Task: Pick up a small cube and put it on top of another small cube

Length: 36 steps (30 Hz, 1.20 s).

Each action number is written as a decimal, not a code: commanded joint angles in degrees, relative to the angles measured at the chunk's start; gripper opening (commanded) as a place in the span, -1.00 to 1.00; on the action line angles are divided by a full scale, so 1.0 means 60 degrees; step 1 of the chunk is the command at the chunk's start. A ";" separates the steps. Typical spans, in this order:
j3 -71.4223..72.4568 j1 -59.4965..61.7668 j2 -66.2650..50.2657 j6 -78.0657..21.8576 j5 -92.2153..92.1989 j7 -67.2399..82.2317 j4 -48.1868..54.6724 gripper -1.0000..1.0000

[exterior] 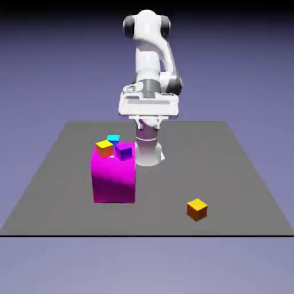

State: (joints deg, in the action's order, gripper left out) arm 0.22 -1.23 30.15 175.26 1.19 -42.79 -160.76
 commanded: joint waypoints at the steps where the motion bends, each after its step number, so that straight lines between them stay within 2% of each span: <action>1: 0.0031 -0.0076 -0.0347 0.0173 0.0165 -0.0047 0.0033 0.00; 22: 0.0682 -0.1662 -0.7614 0.3804 0.3627 -0.1027 0.0733 0.00; 32: -0.0006 -0.2816 -1.0198 0.5050 0.2599 -0.0360 0.2007 0.00; 33: -0.0006 -0.2816 -1.0198 0.5050 0.2599 -0.0360 0.2007 -1.00; 36: 0.0193 -0.2498 -0.9506 0.4717 0.2911 -0.0555 0.1650 -1.00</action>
State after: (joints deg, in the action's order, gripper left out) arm 1.38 -16.22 -26.89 203.56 18.72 -46.18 -150.86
